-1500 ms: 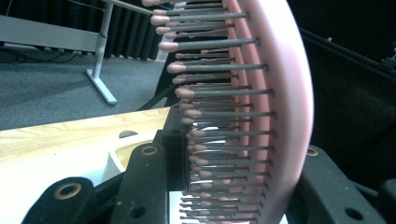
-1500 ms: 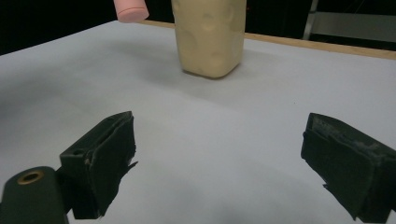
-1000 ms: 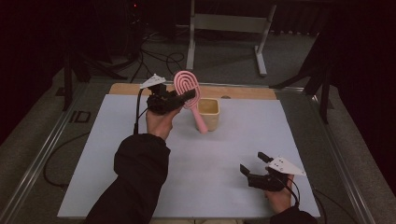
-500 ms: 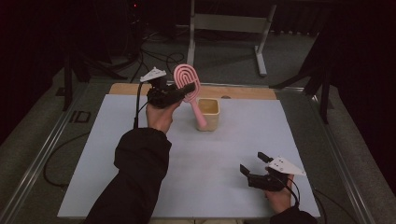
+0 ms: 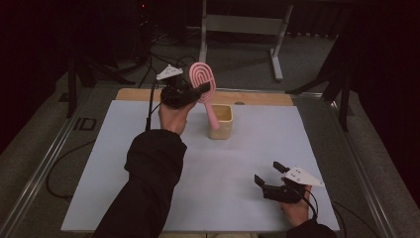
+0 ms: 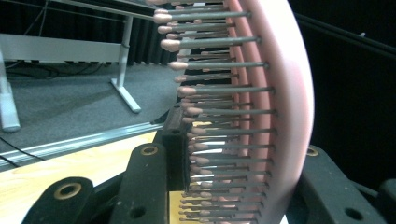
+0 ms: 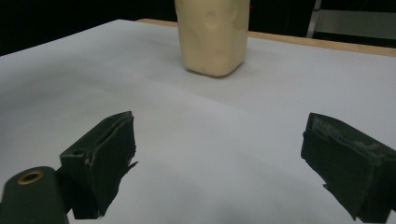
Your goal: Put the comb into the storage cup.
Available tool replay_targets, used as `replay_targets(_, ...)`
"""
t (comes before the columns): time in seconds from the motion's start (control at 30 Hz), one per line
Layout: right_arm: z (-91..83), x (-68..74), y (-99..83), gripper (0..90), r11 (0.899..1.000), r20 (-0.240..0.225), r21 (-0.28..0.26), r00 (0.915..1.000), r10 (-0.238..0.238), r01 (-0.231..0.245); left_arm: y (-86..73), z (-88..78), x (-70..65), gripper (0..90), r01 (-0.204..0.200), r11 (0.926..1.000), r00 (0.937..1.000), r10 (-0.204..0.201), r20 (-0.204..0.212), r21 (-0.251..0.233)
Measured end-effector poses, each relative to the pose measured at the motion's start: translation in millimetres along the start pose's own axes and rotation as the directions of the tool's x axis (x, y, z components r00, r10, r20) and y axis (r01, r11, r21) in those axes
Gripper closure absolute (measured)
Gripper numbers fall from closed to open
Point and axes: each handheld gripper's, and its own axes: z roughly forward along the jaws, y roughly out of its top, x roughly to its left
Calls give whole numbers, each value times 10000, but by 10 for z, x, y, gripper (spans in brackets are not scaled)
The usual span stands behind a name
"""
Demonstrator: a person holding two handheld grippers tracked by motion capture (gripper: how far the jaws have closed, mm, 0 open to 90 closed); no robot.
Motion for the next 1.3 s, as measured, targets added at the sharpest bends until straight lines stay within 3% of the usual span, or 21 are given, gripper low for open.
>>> replay_targets(0.53, 4, 6, 2, 98, 10000, -68, -26, 10000, -9, 9, 6, 119, 80, 644, 310, 9993, 9988, -317, -382, -185)
replay_targets(0.9, -12, -11, 6, 98, 9999, -61, -128, 9999, 85, -86, 30, 295, -23, 644, 89, 9997, 9991, -100, -419, -248)
replay_targets(1.3, -24, -18, 10, 98, 9996, 13, -224, 9998, 176, -176, 8, 421, -143, 644, -323, 9981, 9964, 281, -795, -517)
